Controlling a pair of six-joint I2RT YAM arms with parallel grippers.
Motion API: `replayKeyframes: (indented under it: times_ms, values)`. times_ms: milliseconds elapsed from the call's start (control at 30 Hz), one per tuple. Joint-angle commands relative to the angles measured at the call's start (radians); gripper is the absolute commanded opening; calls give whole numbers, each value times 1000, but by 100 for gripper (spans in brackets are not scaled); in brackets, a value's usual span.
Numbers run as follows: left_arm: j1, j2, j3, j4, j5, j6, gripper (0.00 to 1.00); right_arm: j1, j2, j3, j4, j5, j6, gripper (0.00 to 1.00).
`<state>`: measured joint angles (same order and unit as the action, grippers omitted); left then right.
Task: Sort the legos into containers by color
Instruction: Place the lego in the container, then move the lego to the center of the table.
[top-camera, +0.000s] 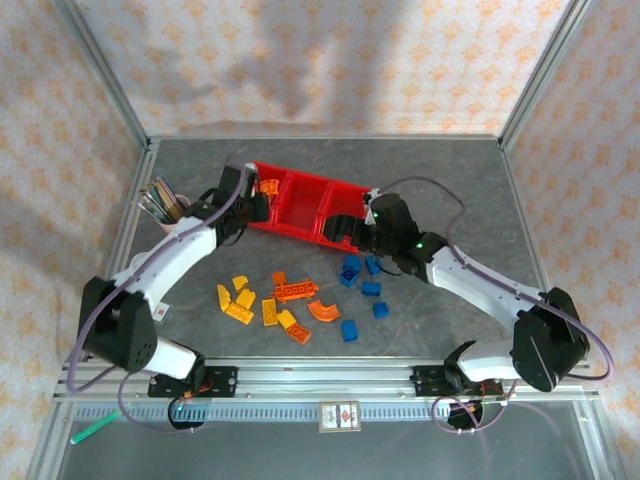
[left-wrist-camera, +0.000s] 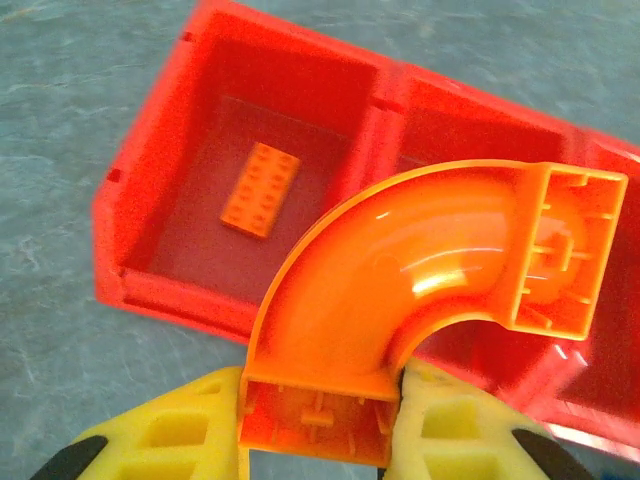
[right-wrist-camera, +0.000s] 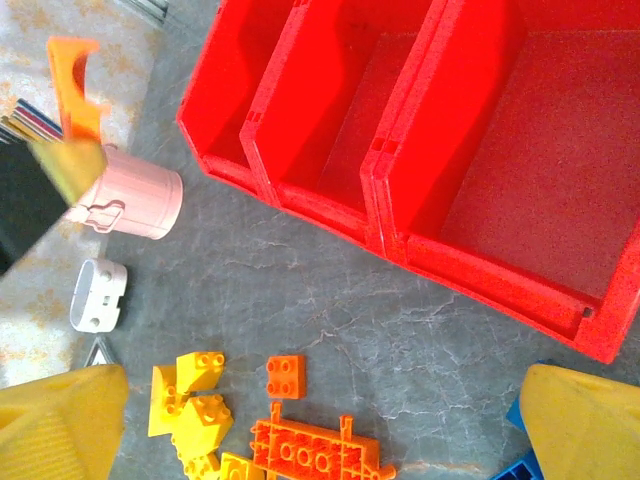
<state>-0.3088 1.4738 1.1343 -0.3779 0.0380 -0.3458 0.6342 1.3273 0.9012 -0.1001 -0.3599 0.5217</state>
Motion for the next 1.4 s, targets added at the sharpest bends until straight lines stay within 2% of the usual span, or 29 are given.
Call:
replayKeyframes:
  times_ms: [0, 267, 467, 700, 867, 1067, 1200, 1367]
  values:
    - [55, 122, 93, -26, 17, -69, 23, 5, 35, 51, 33, 38, -23, 100]
    - [97, 362, 284, -43, -28, -126, 24, 4, 103, 108, 32, 38, -54, 100]
    - [104, 423, 341, -54, -57, -139, 44, 5, 116, 136, 8, 38, -79, 100]
    - [119, 406, 357, -71, -52, -139, 55, 5, 111, 161, -21, 40, -102, 100]
    - [119, 327, 310, -74, -3, -139, 58, 5, 85, 155, -44, 9, -104, 100]
    - [110, 133, 87, -12, 115, -129, 62, 17, 41, 116, -101, 15, -112, 100]
    - [72, 0, -44, -11, 130, -105, 66, 38, 13, 76, -81, 15, -88, 100]
    - [-52, -97, -136, -79, 49, -92, 71, 71, -19, 0, -21, 15, -57, 100]
